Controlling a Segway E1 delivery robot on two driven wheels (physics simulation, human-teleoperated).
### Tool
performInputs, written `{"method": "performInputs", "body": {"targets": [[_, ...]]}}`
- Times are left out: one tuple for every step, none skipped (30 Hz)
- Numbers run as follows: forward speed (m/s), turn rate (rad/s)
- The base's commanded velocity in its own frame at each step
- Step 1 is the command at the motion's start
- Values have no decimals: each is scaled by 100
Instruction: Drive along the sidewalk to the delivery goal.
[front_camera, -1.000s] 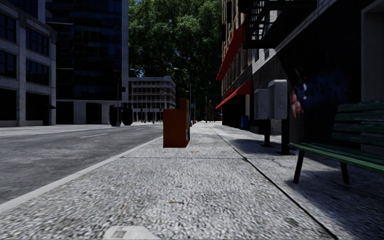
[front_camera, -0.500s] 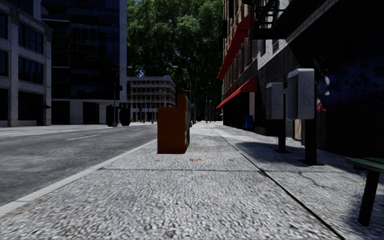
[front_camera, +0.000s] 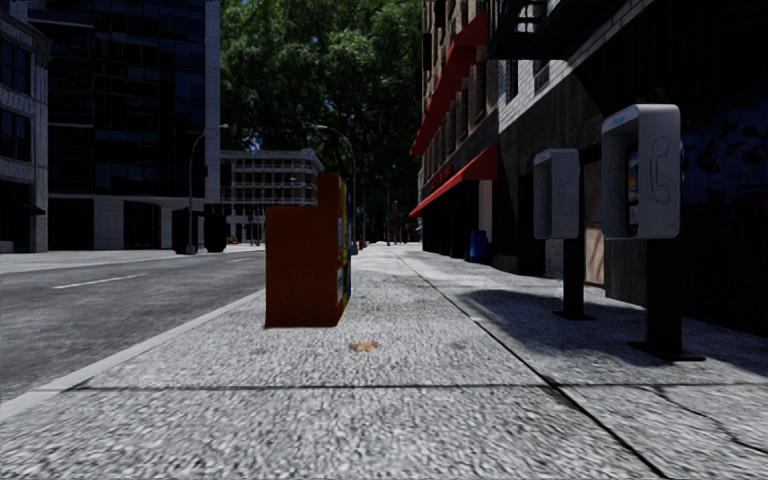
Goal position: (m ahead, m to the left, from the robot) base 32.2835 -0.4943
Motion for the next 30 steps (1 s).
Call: {"method": "performInputs", "body": {"targets": [[189, -35], [189, -35], [189, -35], [189, -35], [189, -35], [189, -35], [189, -35], [189, -35], [189, -35], [189, -35], [189, -35], [189, -35], [189, -35], [189, -35], [189, -35], [189, -35], [189, -35], [189, -35], [189, -29], [189, 0], [189, 0], [189, 0], [189, 0], [189, 0], [189, 0], [189, 0], [189, 0], [189, 0], [189, 0], [189, 0]]}}
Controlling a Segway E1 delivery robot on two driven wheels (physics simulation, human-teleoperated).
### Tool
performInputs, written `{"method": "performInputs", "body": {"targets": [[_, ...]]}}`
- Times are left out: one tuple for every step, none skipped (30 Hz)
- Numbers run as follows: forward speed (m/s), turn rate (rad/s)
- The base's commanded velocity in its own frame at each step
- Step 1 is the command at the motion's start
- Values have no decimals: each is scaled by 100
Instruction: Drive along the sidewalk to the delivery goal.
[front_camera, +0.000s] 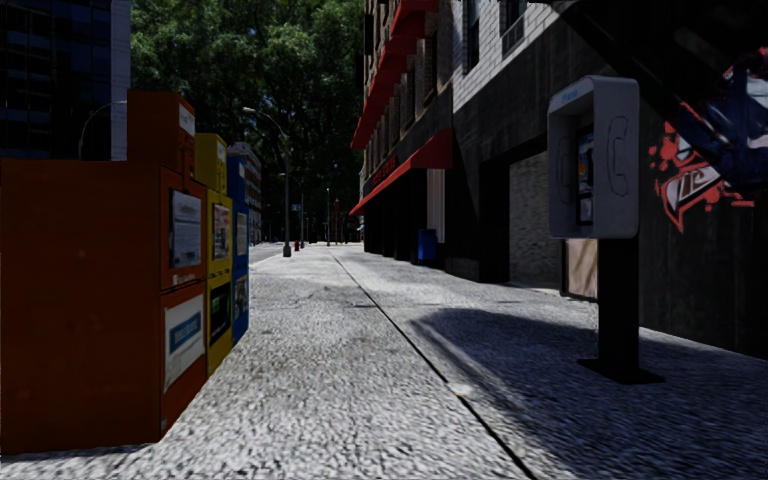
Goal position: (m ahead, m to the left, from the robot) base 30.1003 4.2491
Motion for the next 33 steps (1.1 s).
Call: {"method": "performInputs", "body": {"targets": [[189, 0], [189, 0], [189, 0], [189, 0], [189, 0], [189, 0], [189, 0], [189, 0], [189, 0], [189, 0], [189, 0], [189, 0], [189, 0], [189, 0], [189, 0], [189, 0], [189, 0], [189, 0], [189, 0], [189, 0], [189, 0], [189, 0], [189, 0], [189, 0], [189, 0], [189, 0], [189, 0], [189, 0], [189, 0], [189, 0], [189, 0], [189, 0], [189, 0]]}}
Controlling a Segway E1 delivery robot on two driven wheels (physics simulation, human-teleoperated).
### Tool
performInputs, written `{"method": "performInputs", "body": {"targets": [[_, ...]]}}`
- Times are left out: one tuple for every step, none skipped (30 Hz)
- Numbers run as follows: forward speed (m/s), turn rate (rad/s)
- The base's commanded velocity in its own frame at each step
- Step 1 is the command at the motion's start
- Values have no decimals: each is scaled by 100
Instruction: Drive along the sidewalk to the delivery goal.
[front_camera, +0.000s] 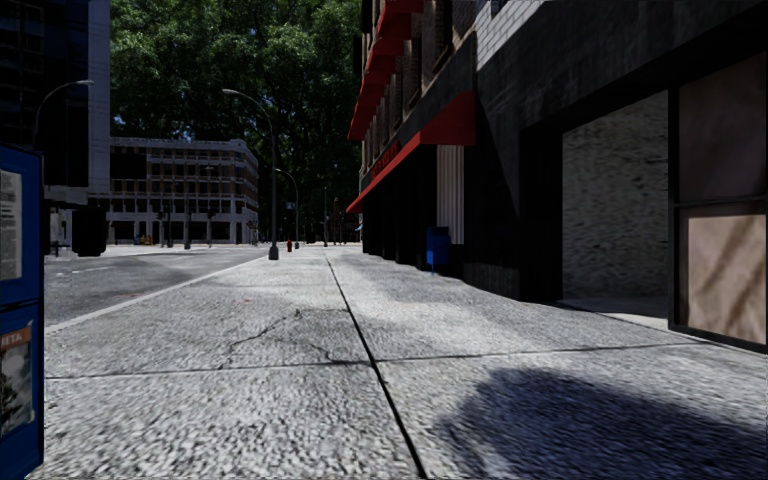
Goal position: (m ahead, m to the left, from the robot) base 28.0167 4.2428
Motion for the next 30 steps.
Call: {"method": "performInputs", "body": {"targets": [[189, 0], [189, 0], [189, 0], [189, 0], [191, 0], [191, 0], [192, 0], [193, 0], [193, 4], [193, 8], [193, 10], [193, 10], [193, 11], [193, 11], [193, 11], [193, 11], [193, 11], [193, 13], [193, 14], [193, 14], [193, 14], [193, 15], [193, 15], [193, 15], [193, 15], [193, 15], [193, 15], [193, 15], [193, 15], [193, 15]]}}
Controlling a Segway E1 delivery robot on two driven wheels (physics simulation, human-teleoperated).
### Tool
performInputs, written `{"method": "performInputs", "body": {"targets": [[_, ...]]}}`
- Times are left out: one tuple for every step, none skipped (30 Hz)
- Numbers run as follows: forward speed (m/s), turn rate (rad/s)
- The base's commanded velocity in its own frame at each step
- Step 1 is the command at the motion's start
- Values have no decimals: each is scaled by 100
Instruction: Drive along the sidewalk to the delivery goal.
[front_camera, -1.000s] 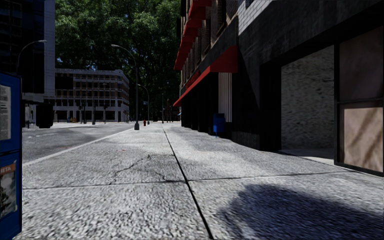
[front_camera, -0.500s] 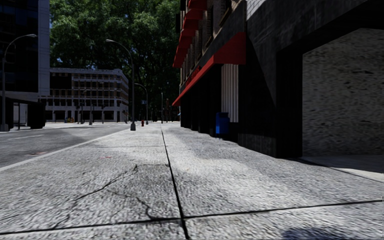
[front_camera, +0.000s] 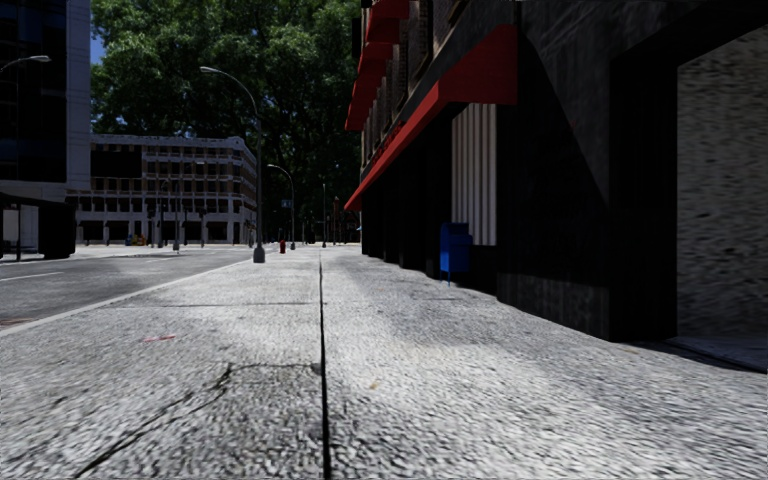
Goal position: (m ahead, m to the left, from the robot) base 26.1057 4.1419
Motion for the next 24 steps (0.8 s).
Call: {"method": "performInputs", "body": {"targets": [[194, 16], [194, 16], [194, 16], [194, 17], [194, 18], [194, 18], [195, 19], [195, 19], [195, 21], [195, 21], [195, 22], [195, 23], [195, 23], [195, 23], [195, 23], [195, 23], [195, 23], [195, 23], [195, 23], [195, 23], [195, 23], [195, 23], [195, 23], [195, 23]]}}
